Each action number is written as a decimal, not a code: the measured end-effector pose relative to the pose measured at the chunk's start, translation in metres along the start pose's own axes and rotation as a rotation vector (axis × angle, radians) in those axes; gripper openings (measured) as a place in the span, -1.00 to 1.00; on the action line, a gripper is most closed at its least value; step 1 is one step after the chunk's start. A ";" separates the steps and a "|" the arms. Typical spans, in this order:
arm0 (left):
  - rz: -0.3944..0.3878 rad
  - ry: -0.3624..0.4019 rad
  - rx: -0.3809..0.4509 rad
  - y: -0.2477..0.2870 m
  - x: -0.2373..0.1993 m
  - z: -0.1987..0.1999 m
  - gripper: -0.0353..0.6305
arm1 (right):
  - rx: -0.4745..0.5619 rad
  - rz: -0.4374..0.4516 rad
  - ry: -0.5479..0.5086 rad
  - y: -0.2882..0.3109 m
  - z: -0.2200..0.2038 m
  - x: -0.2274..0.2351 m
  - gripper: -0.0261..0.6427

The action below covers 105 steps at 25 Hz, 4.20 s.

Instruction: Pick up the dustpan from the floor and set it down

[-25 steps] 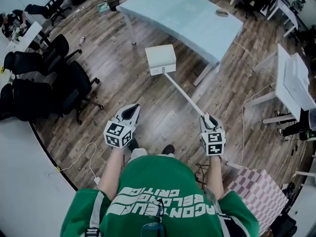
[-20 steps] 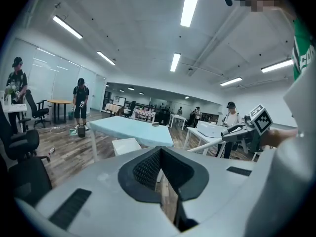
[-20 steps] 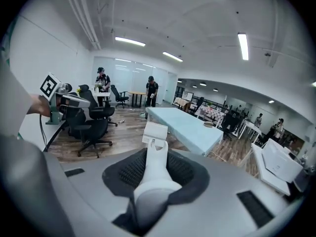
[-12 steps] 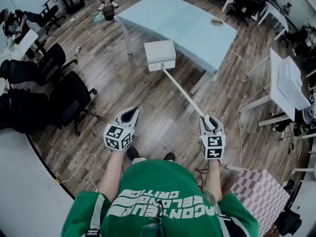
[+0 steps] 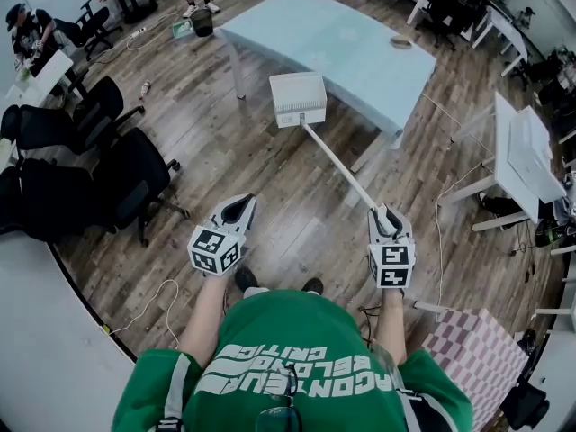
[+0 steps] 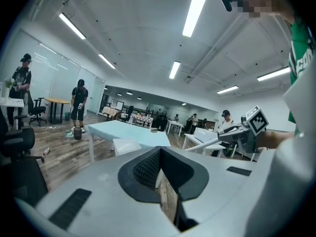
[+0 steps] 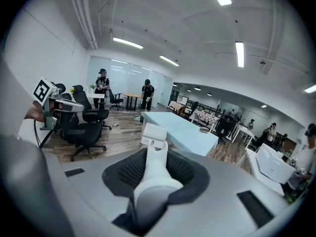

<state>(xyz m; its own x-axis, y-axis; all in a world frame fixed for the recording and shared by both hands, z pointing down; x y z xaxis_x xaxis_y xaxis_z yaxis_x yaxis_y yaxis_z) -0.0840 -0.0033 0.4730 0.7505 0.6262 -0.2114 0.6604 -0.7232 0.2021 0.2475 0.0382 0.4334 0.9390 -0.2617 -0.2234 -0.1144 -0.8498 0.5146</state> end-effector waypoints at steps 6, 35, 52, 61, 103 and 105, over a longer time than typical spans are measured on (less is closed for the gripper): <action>0.007 -0.006 0.002 -0.017 -0.016 -0.003 -0.92 | -0.011 0.009 0.008 0.006 0.003 -0.021 -0.56; 0.008 -0.109 -0.036 -0.088 -0.176 -0.037 -0.91 | -0.207 -0.017 0.077 0.098 0.003 -0.150 -0.56; 0.038 -0.100 -0.129 0.055 -0.284 -0.002 -0.92 | -0.373 0.109 0.026 0.326 0.027 -0.115 -0.56; 0.064 -0.107 -0.204 0.129 -0.331 0.007 -0.92 | -0.476 0.195 -0.020 0.442 0.028 -0.101 -0.56; 0.354 -0.288 -0.259 0.167 -0.405 -0.019 -0.92 | -0.825 0.421 -0.293 0.721 0.028 -0.174 -0.56; 0.354 -0.290 -0.258 0.168 -0.404 -0.019 -0.92 | -0.832 0.410 -0.315 0.726 0.033 -0.175 -0.56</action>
<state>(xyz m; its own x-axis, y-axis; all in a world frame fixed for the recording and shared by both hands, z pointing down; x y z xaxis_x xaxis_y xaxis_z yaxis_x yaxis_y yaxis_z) -0.2762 -0.3725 0.6105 0.9148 0.2239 -0.3362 0.3803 -0.7580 0.5300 -0.0103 -0.5480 0.8186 0.7337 -0.6779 -0.0453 -0.0338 -0.1030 0.9941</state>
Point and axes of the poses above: the fingertips, and each gripper's own axes: y forward along the fingers, x to its right, z out of its top, the point moved 5 cm from there along -y, backward along the fingers, and after that the axes turned 2 degrees about y, right-handed, at the moved point
